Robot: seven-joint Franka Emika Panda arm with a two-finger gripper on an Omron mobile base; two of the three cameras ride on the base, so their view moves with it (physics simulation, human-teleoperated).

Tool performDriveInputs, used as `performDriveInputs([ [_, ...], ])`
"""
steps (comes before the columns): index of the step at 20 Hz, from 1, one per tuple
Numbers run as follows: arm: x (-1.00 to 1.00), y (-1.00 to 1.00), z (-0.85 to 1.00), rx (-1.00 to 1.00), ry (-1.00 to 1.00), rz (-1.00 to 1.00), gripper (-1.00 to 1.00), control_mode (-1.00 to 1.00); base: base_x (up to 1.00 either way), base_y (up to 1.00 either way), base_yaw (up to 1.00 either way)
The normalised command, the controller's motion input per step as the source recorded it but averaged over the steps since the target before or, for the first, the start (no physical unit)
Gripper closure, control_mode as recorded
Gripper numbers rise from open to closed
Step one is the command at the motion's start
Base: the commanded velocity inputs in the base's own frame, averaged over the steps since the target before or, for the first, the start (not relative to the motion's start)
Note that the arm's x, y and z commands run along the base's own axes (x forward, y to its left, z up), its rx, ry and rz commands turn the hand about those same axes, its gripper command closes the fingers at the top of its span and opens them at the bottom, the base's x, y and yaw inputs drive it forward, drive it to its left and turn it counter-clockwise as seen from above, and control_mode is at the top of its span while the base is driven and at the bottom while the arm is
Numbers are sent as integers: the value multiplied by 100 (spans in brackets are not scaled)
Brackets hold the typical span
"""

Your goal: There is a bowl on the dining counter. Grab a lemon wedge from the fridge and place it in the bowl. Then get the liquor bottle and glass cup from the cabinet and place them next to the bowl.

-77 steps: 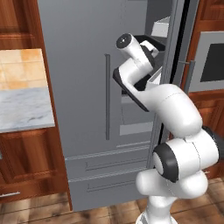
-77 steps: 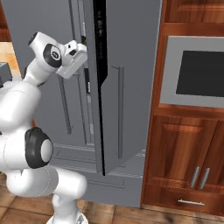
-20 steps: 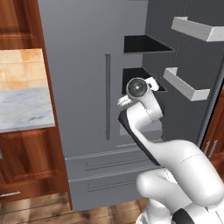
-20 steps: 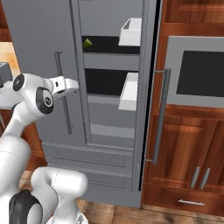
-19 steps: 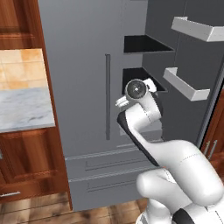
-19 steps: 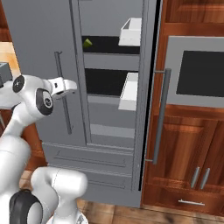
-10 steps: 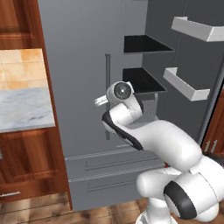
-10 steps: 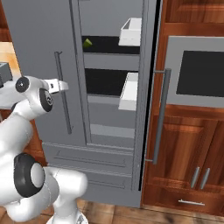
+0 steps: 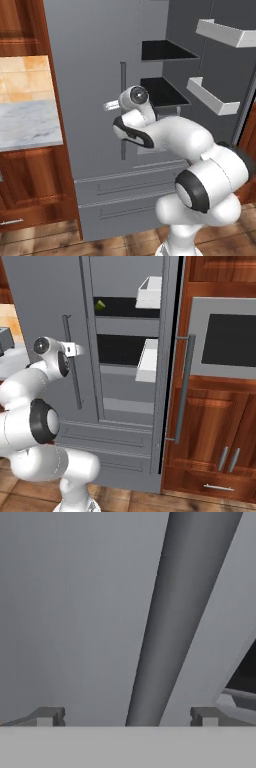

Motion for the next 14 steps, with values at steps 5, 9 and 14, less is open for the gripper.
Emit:
performDriveInputs([
  [5,62,0,-9,8,0,-3,-100,-100,0,0,0],
  [9,67,0,-24,7,0,-3,-100,-100,0,0,0],
  [14,68,7,-20,6,0,-2,100,-100,0,0,0],
])
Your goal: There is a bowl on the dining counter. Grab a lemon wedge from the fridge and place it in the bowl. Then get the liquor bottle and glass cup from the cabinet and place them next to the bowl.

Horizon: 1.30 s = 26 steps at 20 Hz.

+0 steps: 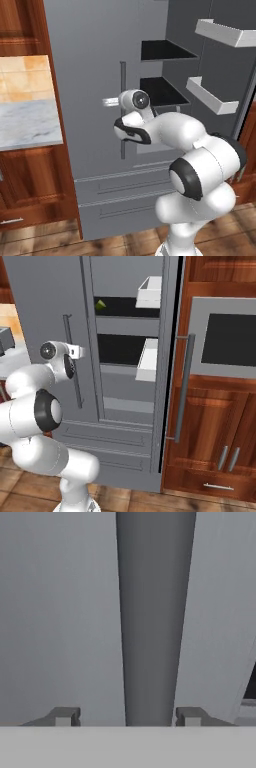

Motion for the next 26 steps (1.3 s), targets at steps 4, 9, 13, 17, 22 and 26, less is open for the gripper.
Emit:
performDriveInputs([
  [4,-16,44,-10,0,0,8,100,-100,0,0,0],
  [9,-82,70,-14,0,0,8,100,-100,0,0,0],
  [13,-100,68,-11,1,0,8,100,-100,0,0,0],
  [17,-96,83,-4,3,2,8,100,-100,0,0,0],
  [22,-98,92,-18,3,1,10,-100,-100,0,0,0],
  [26,-80,23,49,20,12,8,-100,-100,0,0,0],
])
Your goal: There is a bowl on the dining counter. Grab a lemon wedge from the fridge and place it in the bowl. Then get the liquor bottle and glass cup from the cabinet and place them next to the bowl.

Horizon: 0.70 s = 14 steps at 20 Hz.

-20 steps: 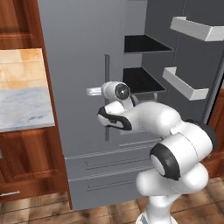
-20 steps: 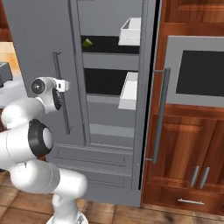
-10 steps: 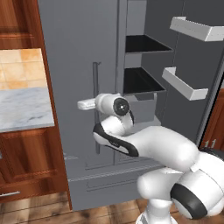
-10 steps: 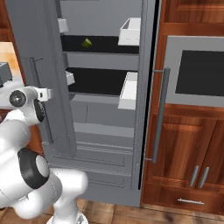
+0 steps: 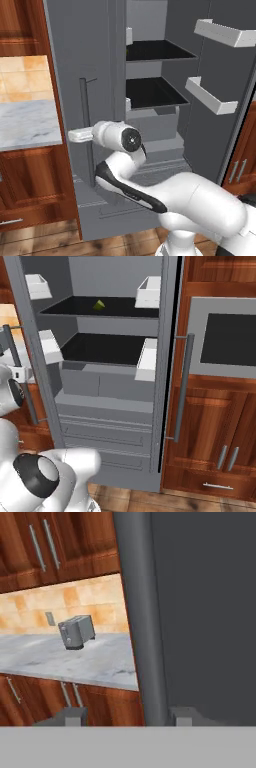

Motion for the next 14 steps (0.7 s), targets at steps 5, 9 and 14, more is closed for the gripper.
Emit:
performDriveInputs([
  [5,-64,-38,77,26,16,12,-100,-100,0,0,0],
  [9,-10,-85,57,20,20,1,-100,-100,0,0,0],
  [14,14,-93,43,17,21,0,-100,-100,0,0,0],
])
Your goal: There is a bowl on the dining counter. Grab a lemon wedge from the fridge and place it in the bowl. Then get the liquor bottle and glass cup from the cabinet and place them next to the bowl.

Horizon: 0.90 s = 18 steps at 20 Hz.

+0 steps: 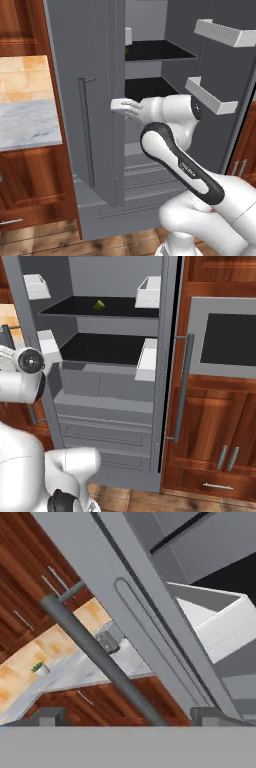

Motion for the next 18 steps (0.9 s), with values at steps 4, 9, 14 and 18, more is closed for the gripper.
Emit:
performDriveInputs([
  [4,54,-66,31,20,16,0,-100,-100,0,0,0],
  [9,71,-40,33,21,20,-5,-100,-100,0,0,0],
  [14,72,-5,20,20,28,-4,-100,-100,0,0,0],
  [18,78,18,0,18,26,0,-100,-100,0,0,0],
])
